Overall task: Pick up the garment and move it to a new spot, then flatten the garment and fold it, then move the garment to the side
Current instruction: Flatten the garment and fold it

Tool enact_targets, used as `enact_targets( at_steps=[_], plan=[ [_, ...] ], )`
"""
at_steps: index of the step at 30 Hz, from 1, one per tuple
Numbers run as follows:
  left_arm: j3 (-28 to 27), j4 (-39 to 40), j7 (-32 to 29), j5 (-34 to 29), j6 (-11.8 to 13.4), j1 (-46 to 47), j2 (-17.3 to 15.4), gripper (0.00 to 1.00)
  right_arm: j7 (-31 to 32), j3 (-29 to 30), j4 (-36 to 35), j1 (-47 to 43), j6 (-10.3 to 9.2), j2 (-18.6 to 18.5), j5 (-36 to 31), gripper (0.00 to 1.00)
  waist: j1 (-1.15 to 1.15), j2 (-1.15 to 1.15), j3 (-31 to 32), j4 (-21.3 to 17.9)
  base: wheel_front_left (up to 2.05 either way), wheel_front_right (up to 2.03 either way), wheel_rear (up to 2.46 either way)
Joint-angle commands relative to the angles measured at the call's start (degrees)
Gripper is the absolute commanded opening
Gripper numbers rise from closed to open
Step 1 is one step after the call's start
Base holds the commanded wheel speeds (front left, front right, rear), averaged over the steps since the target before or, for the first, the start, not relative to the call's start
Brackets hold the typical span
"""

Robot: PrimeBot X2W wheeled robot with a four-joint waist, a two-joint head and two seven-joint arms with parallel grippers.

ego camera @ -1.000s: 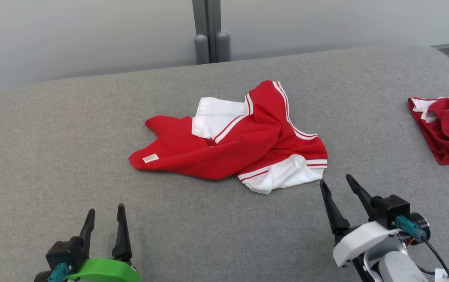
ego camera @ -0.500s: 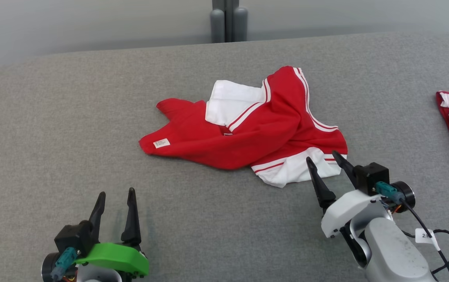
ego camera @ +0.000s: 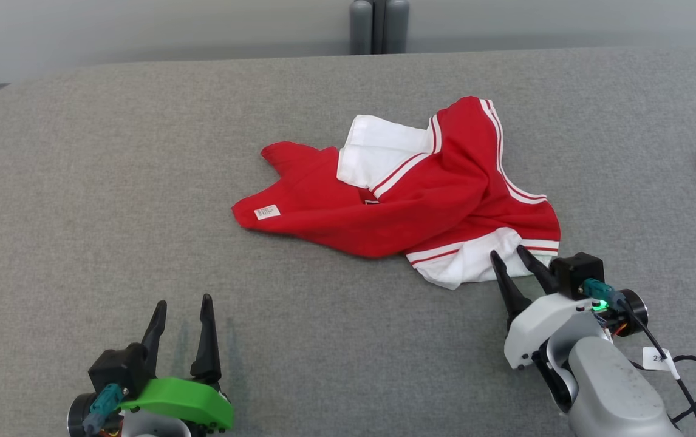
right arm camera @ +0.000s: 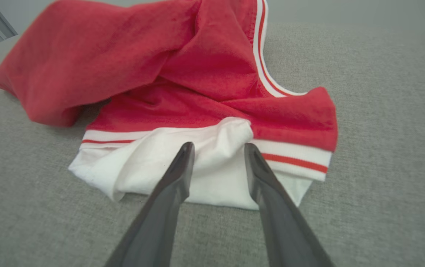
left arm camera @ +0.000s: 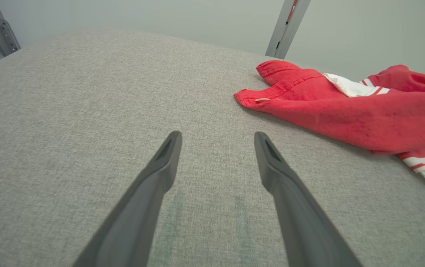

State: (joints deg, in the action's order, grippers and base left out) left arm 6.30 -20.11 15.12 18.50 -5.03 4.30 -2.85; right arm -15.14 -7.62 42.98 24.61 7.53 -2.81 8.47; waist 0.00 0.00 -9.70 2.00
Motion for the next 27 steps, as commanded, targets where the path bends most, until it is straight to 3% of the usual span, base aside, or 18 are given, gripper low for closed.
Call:
enact_targets(
  at_steps=[1,5,11,16,21,27],
  plan=[
    [0.08,0.08,0.03,0.63,0.1,0.32,-0.15,1.0,-0.01,-0.23,-0.03,0.02,-0.1,-0.23,0.38,0.0,0.0,0.0,0.01,-0.08,0.0,0.0,0.0],
    [0.13,0.17,0.03,0.67,0.2,1.24,-0.15,1.0,-0.01,-0.36,-3.02,0.97,-0.09,-0.24,0.32,0.0,0.0,0.0,-0.17,-0.33,0.0,0.0,0.0],
    [0.96,0.19,0.03,1.14,0.32,0.94,-0.15,1.0,-0.01,-1.67,-14.4,3.64,-0.09,-0.63,-0.86,0.0,0.0,0.0,0.99,0.18,0.0,0.0,0.0],
    [2.75,-0.29,0.02,1.75,0.14,0.69,-0.14,1.0,-0.01,-5.56,-20.56,13.4,-0.1,-4.39,-1.06,0.0,0.0,0.0,1.78,2.59,0.0,0.0,0.0],
    [5.04,-1.01,0.03,3.6,0.34,0.42,-0.17,1.0,-0.01,-11.39,-19.94,27.74,-0.09,-8.73,-1.96,0.0,0.0,0.0,2.01,7.46,0.0,0.0,0.0],
    [7.3,-1.4,0.03,5.61,1.16,-0.44,-0.15,1.0,0.0,-15.58,-16.57,42.92,-0.1,-10.25,-1.21,0.0,0.0,0.0,1.69,13.11,0.0,0.0,0.0]
  ],
)
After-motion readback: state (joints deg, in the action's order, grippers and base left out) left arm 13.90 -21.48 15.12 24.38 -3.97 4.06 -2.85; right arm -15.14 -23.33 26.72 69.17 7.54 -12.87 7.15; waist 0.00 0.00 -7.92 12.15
